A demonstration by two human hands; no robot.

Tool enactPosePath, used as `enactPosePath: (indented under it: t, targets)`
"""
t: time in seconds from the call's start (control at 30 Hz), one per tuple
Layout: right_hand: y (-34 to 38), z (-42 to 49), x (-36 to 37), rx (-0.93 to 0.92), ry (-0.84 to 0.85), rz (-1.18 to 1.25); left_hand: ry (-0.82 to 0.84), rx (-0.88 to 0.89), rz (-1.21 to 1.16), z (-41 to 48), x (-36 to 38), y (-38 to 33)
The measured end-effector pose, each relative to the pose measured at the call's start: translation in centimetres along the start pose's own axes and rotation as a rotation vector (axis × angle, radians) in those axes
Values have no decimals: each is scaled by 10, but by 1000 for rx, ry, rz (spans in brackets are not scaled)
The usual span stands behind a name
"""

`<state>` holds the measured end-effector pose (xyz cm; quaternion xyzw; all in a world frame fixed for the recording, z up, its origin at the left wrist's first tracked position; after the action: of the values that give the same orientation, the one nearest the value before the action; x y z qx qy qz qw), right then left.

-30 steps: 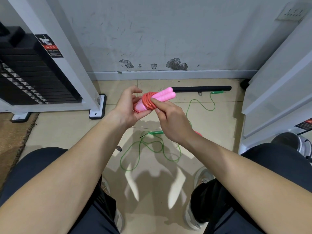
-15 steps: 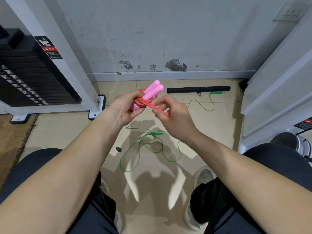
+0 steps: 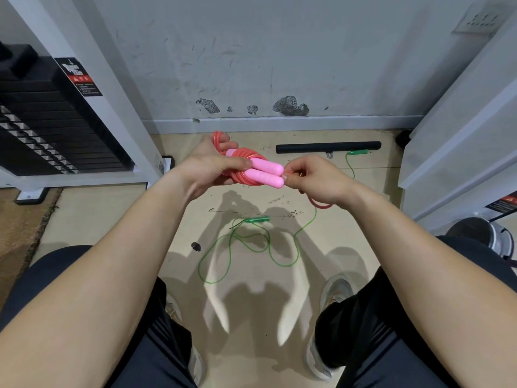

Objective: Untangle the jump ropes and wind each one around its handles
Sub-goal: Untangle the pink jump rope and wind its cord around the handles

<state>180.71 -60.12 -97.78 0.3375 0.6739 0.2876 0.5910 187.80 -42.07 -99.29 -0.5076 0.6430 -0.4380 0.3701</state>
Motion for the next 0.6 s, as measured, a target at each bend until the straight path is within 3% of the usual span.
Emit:
enactPosePath:
  t: [0.17,0.43,0.6]
  targets:
    - [-3,-4,2,107,-22,187,-166,155,140,-1,-5,-11]
    - [0,-4,6,149,-22,295,-256,194,212,0,-14,-14]
    - [-3,-5,11,165,-57,134,-367,282,335,-6,-17,-20]
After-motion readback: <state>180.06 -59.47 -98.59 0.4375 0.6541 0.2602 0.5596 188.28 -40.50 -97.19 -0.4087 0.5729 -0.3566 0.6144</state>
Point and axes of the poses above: each hand's wrist, its own z-axis towards the middle knuckle, its own x-axis out of the palm, y = z × x, the point moved 9 cm from there along z, towards the middle knuckle, and after that the axes turned 8 degrees about -y, right-handed, at the moved point
